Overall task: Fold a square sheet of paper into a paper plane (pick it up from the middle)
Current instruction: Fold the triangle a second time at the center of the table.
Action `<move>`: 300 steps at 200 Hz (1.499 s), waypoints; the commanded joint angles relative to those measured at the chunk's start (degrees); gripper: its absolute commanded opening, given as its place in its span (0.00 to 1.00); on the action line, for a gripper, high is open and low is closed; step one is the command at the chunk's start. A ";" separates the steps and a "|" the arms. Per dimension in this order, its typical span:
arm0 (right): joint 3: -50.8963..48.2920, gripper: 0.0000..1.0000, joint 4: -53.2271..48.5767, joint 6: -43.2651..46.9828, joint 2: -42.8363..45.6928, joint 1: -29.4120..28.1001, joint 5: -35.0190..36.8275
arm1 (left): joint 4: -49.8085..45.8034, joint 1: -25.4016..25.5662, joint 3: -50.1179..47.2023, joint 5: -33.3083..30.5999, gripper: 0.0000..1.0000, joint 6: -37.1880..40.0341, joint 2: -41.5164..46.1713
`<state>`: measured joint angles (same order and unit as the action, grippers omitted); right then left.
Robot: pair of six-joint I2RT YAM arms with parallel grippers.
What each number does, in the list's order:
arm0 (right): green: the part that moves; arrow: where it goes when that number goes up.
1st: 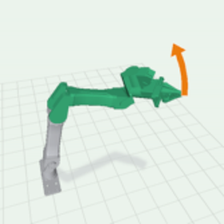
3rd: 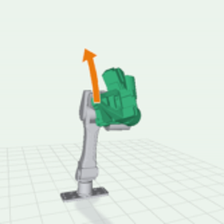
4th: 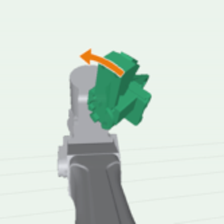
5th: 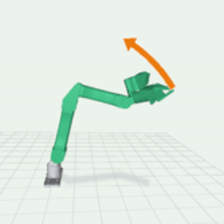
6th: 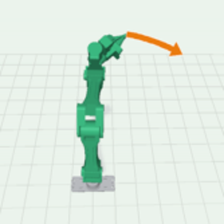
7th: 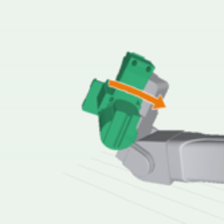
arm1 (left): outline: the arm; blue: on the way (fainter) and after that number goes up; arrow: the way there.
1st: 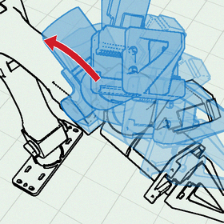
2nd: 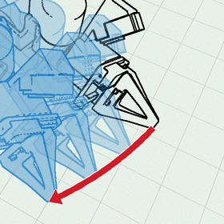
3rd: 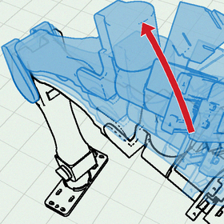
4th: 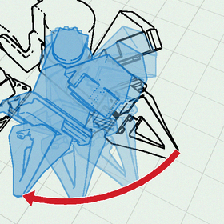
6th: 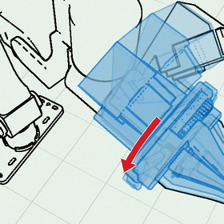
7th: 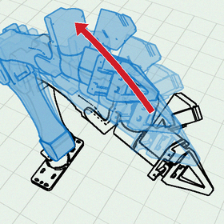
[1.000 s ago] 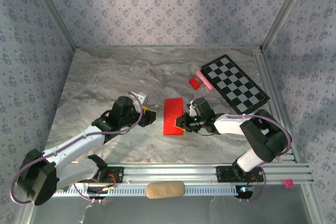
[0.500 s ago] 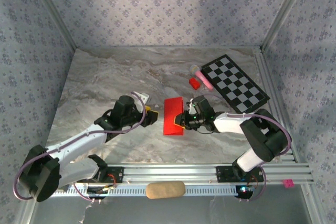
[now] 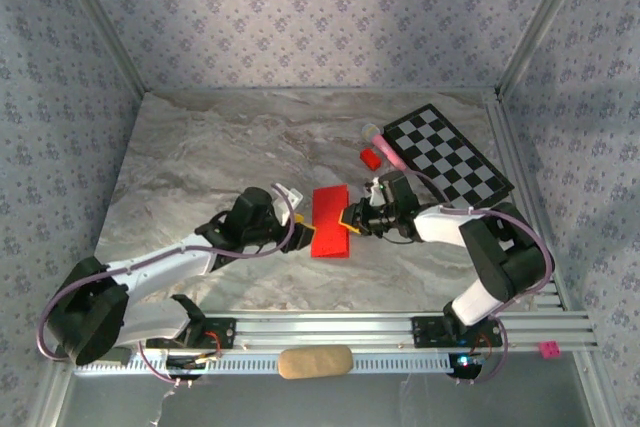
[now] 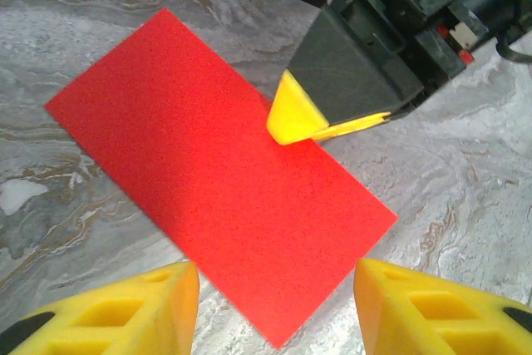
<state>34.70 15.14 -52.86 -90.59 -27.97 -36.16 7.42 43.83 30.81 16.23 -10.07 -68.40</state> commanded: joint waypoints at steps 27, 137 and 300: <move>2.31 0.15 -0.19 1.78 -2.97 0.82 -4.50 | 1.11 2.10 1.99 -3.36 0.53 5.48 -1.73; 3.08 0.09 5.86 -4.11 -5.04 1.48 -2.82 | -4.97 10.06 8.73 -9.19 0.57 16.52 -9.30; 4.22 0.15 4.90 -3.72 -5.84 1.47 -4.05 | 7.30 23.23 9.96 -38.03 0.57 17.05 -23.04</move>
<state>37.52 19.97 -56.12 -95.74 -26.74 -39.05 10.79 66.57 39.62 -17.96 7.84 -90.56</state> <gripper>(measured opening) 0.150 0.574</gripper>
